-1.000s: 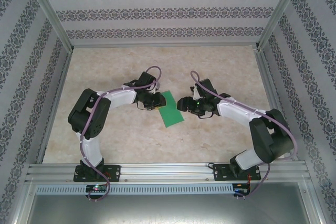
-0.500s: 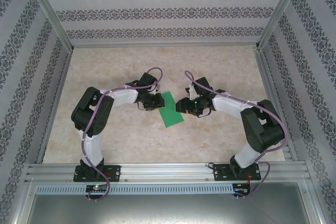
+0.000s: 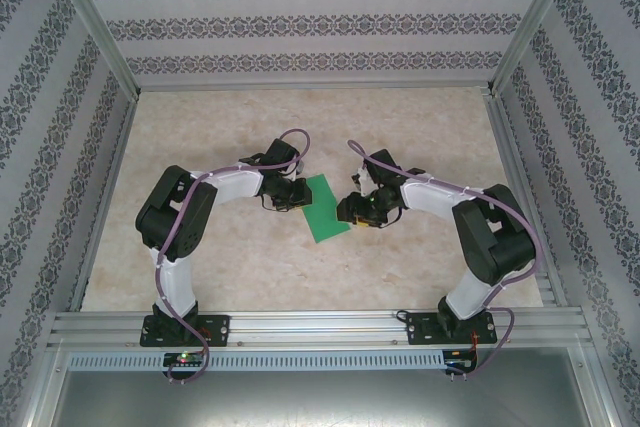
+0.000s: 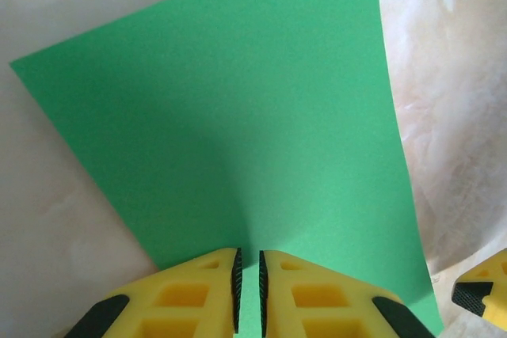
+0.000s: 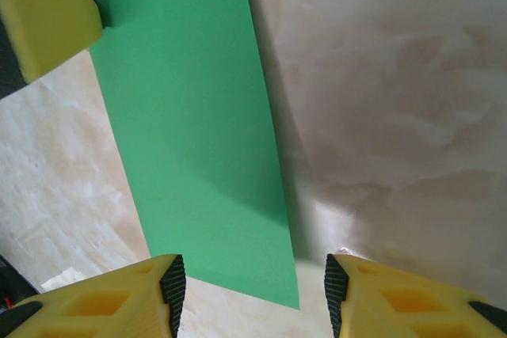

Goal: Fold a paper plane with a square sheet of paper (pick it up from the middle)
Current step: Third fold the triangle at the center of the table.

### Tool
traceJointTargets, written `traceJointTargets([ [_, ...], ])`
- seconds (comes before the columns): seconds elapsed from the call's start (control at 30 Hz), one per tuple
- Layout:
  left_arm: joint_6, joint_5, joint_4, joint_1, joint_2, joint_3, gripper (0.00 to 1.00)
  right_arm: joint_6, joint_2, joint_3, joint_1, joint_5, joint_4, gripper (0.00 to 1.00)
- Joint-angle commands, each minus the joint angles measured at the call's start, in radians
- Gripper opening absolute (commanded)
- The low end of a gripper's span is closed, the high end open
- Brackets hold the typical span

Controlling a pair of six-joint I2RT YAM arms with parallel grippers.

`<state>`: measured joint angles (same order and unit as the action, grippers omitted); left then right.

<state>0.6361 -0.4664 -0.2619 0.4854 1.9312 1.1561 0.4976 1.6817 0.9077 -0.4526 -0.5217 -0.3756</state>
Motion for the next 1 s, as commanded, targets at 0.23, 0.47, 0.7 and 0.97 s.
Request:
traceJointTargets([
  [0.23,-0.023,0.013,-0.019,0.008,0.007,-0.019,0.17,0.010,0.029,0.016,-0.030,-0.048,-0.002,0.47],
  [0.47,-0.030,0.016,-0.020,0.004,0.010,-0.016,0.17,0.130,-0.001,-0.050,-0.028,-0.103,0.111,0.45],
  [0.7,-0.039,0.014,-0.023,0.000,0.012,-0.018,0.17,0.273,-0.055,-0.132,-0.017,-0.120,0.243,0.37],
  [0.97,-0.053,0.013,-0.029,-0.005,0.014,-0.011,0.17,0.298,-0.064,-0.146,-0.011,-0.072,0.214,0.26],
])
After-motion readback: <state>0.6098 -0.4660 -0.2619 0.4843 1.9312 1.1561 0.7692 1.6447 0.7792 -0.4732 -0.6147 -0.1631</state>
